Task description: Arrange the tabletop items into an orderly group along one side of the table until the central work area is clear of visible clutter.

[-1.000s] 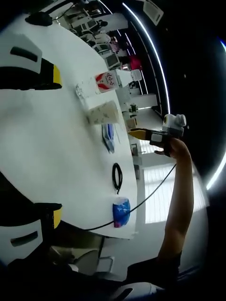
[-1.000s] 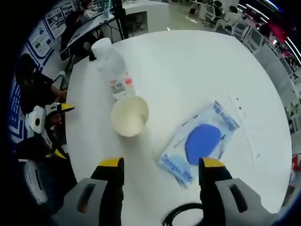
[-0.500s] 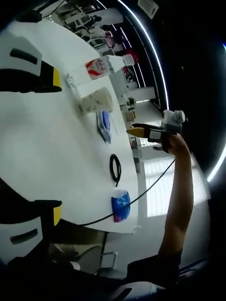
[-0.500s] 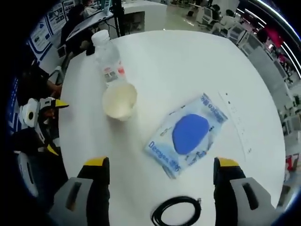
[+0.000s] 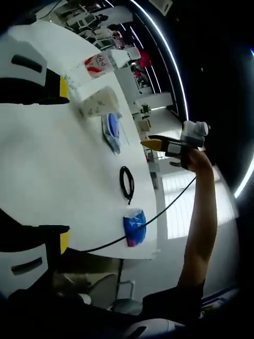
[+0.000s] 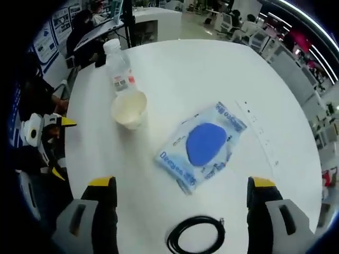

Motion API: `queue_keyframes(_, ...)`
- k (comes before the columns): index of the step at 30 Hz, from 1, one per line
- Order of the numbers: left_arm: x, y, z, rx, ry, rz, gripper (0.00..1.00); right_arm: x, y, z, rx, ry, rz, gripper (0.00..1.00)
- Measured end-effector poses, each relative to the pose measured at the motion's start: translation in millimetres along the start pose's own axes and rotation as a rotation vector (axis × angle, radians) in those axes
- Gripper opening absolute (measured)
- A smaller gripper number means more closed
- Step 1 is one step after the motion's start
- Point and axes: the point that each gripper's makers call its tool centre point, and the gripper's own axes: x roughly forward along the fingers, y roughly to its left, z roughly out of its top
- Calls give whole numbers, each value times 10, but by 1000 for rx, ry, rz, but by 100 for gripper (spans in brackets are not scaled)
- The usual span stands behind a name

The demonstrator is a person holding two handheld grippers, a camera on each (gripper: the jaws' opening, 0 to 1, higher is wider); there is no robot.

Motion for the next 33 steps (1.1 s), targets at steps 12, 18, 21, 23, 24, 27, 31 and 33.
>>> queue_keyframes(12, 100, -17, 124, 32, -9, -21, 93, -10, -18, -105, 25, -23, -14, 100)
queue_keyframes(18, 185, -54, 198, 48, -15, -38, 92, -39, -69, -126, 31, -34, -24, 99)
queue_keyframes(21, 215, -73, 251, 57, -23, -48, 91, -54, -87, -124, 21, -48, -33, 98)
queue_keyframes(23, 237, -77, 296, 63, -31, -52, 90, -59, -119, -116, 20, -57, -38, 98)
queue_keyframes(24, 241, -78, 303, 64, -32, -53, 90, -60, -125, -118, 24, -57, -36, 98)
queue_keyframes(27, 291, -79, 344, 76, -33, -61, 89, -57, -223, -96, 22, -64, -43, 96)
queue_keyframes(31, 340, -76, 360, 79, -34, -71, 87, -41, -286, -80, 22, -76, -47, 92)
queue_keyframes(33, 372, -73, 369, 83, -34, -80, 85, -31, -310, -76, 24, -77, -48, 90)
